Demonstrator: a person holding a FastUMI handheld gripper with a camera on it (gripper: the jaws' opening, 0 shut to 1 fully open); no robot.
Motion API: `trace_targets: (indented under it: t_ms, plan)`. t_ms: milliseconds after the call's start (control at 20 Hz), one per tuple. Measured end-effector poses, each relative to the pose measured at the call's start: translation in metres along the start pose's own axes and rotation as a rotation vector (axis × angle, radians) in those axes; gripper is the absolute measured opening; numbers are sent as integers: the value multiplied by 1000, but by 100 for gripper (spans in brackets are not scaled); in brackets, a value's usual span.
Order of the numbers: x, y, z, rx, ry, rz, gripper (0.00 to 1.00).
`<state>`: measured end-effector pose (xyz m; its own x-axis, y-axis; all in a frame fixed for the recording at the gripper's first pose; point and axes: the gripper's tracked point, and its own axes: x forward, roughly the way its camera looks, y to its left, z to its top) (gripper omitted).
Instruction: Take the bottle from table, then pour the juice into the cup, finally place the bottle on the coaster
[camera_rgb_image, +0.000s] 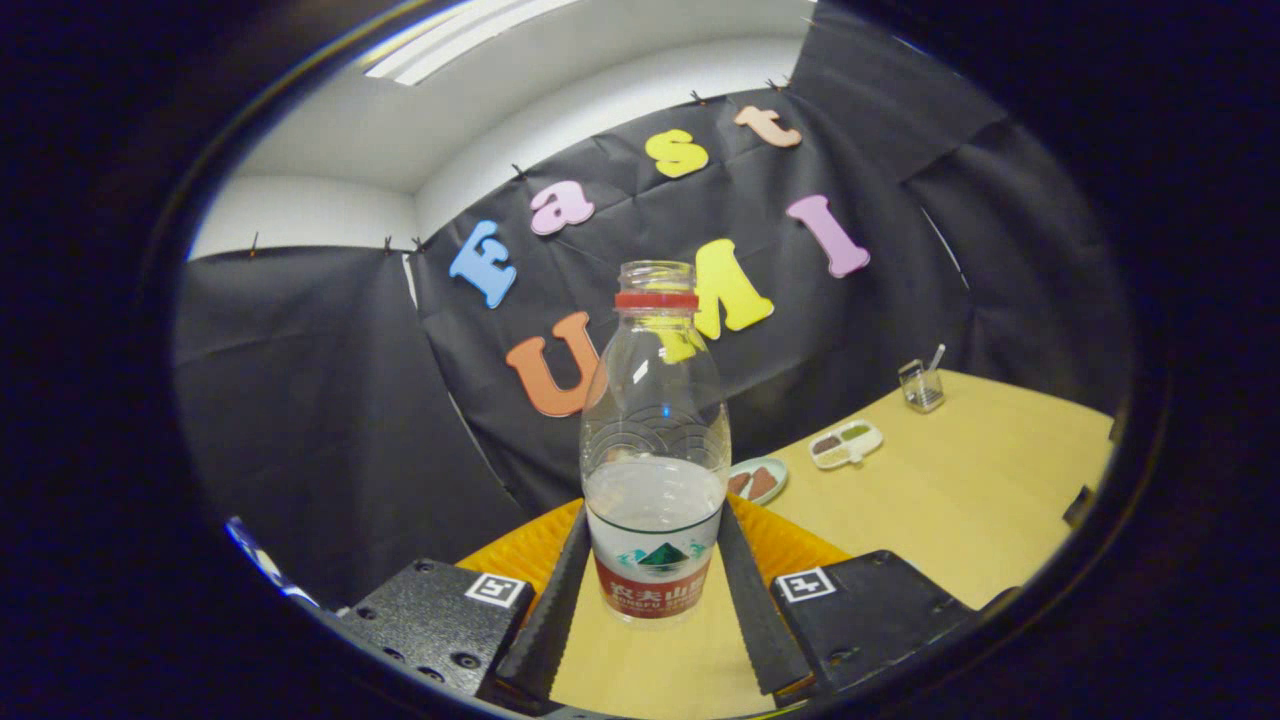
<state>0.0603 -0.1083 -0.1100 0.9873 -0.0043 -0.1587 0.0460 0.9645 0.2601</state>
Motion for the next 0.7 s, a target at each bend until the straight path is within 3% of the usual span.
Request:
trace_targets:
  t_ms: [450,700]
  plan:
    - [30,-1,-1,-304,-40,-66,77]
    - [75,-9,-33,-280,-5,-91,77]
